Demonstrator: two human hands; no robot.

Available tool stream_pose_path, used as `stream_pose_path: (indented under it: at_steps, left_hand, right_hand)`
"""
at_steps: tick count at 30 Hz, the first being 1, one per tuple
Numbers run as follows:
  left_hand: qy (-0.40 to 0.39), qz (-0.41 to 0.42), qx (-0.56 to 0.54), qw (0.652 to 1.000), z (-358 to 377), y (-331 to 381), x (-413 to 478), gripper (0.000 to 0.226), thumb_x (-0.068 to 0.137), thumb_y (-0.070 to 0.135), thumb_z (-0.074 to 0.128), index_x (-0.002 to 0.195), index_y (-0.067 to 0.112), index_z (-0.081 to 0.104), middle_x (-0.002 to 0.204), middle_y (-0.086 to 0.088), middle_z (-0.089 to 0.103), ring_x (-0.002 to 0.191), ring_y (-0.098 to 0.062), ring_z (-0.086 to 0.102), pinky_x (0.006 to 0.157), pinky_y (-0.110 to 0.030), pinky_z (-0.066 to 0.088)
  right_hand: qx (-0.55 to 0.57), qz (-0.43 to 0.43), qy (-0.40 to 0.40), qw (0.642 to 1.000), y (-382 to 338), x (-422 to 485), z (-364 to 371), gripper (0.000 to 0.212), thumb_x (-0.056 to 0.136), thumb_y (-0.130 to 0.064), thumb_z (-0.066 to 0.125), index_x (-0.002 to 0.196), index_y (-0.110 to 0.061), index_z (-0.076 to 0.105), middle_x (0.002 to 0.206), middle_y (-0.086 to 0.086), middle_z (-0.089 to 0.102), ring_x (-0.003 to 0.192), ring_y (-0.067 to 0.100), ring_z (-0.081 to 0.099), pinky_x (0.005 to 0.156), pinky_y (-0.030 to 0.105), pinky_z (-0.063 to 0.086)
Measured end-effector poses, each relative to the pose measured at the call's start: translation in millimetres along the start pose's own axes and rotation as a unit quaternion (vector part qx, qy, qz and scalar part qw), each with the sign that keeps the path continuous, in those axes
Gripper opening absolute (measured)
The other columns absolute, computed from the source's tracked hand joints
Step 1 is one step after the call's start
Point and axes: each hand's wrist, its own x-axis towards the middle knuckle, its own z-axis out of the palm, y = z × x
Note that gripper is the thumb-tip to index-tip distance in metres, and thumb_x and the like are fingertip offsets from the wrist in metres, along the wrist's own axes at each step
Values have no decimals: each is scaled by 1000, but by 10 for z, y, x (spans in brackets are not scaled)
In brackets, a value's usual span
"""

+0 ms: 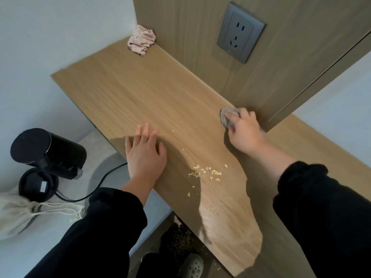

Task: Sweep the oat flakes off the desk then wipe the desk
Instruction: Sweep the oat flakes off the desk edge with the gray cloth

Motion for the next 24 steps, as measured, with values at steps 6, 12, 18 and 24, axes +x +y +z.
stream_pose_path:
  at_steps: [6,12,18,24]
  left_hand:
    - [12,5,-11,1000,-4,0,-3,51,95,31,37,146,22,37,159,0,24,148,-18,9,120,-49,3]
    - [18,-1,-24,1000,-5,-2,-5,49,96,29,38,144,20,41,158,0,25,148,-18,10,120,-47,2]
    - [22,-1,-31,999,-2,-14,-2,49,96,29,39,144,18,42,158,-1,26,148,-18,11,120,-47,3]
    - [30,1,-52,998,-11,-11,-11,47,96,27,41,142,17,44,157,-1,28,148,-19,12,120,-47,2]
  right_hand:
    - [280,-7,-102,955,-75,-344,-506,38,93,-2,55,122,-25,65,124,-8,50,111,8,48,93,16,34]
    - [211,21,-75,974,40,130,-378,39,98,-15,52,136,-24,54,136,1,43,120,14,37,106,25,26]
    - [187,-39,-104,976,-28,-163,-117,42,90,0,54,123,-22,65,130,-4,47,122,17,39,101,20,23]
    - [372,-17,-193,908,-206,-239,-627,48,85,3,57,102,-40,71,122,-8,61,100,14,63,79,25,53]
